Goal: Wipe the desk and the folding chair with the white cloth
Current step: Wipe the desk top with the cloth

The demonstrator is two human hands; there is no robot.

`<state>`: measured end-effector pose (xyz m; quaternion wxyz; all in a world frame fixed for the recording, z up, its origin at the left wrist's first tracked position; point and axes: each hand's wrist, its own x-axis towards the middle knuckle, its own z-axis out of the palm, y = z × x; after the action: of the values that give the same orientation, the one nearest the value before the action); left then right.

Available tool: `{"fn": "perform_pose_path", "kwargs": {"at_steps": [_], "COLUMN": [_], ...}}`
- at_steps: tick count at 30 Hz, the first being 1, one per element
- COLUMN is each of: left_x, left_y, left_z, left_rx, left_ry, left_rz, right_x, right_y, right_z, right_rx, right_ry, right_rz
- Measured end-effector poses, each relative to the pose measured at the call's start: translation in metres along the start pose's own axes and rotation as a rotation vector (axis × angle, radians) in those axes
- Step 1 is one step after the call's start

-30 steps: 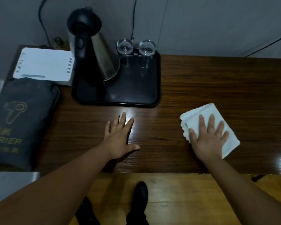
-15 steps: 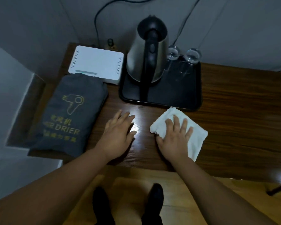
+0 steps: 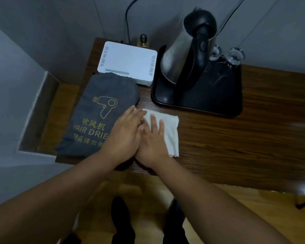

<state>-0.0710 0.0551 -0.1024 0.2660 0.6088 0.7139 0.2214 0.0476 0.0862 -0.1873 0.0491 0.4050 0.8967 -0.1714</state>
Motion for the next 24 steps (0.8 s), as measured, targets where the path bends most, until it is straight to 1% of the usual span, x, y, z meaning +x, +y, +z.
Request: {"fn": "perform_pose_path", "kwargs": {"at_steps": [2,4,6,8,10,12,14,15,16,17,18,20,22,24], "left_x": [0.001,0.001,0.002,0.003,0.004,0.003,0.002,0.001,0.001,0.001,0.001,0.001,0.001,0.002], "left_y": [0.004,0.008,0.013,0.017,0.02,0.022,0.023,0.023,0.023,0.023,0.023,0.023,0.021,0.02], "left_z": [0.001,0.004,0.007,0.009,0.01,0.01,0.008,0.007,0.005,0.003,0.002,-0.001,-0.002,-0.001], "left_rx": [-0.012,-0.013,-0.009,-0.01,-0.017,-0.027,-0.028,-0.028,-0.03,-0.033,-0.032,-0.016,0.001,0.005], "left_ry": [-0.01,-0.044,-0.079,-0.107,-0.122,-0.123,-0.122,-0.121,-0.115,-0.105,-0.092,-0.065,-0.045,-0.039], "left_rz": [-0.011,-0.01,-0.008,-0.013,-0.015,-0.013,-0.011,-0.012,-0.016,-0.021,-0.024,-0.025,-0.02,-0.021], "right_x": [-0.021,-0.048,-0.078,-0.102,-0.118,-0.119,-0.101,-0.087,-0.072,-0.056,-0.044,-0.028,-0.029,-0.046], "right_y": [-0.006,0.003,0.033,0.076,0.125,0.163,0.173,0.166,0.154,0.137,0.116,0.068,0.019,-0.018], "right_z": [0.007,0.013,0.015,0.009,-0.004,-0.019,-0.026,-0.026,-0.025,-0.021,-0.016,-0.006,0.007,0.02], "right_rx": [-0.005,-0.028,-0.048,-0.058,-0.069,-0.064,-0.023,0.009,0.039,0.059,0.064,0.032,-0.026,-0.061], "right_ry": [0.0,-0.018,-0.032,-0.018,-0.009,0.001,0.049,0.079,0.096,0.096,0.081,0.04,0.003,-0.02], "right_rz": [-0.062,-0.123,-0.161,-0.131,0.017,0.277,0.511,0.583,0.611,0.599,0.547,0.377,0.213,0.11]}}
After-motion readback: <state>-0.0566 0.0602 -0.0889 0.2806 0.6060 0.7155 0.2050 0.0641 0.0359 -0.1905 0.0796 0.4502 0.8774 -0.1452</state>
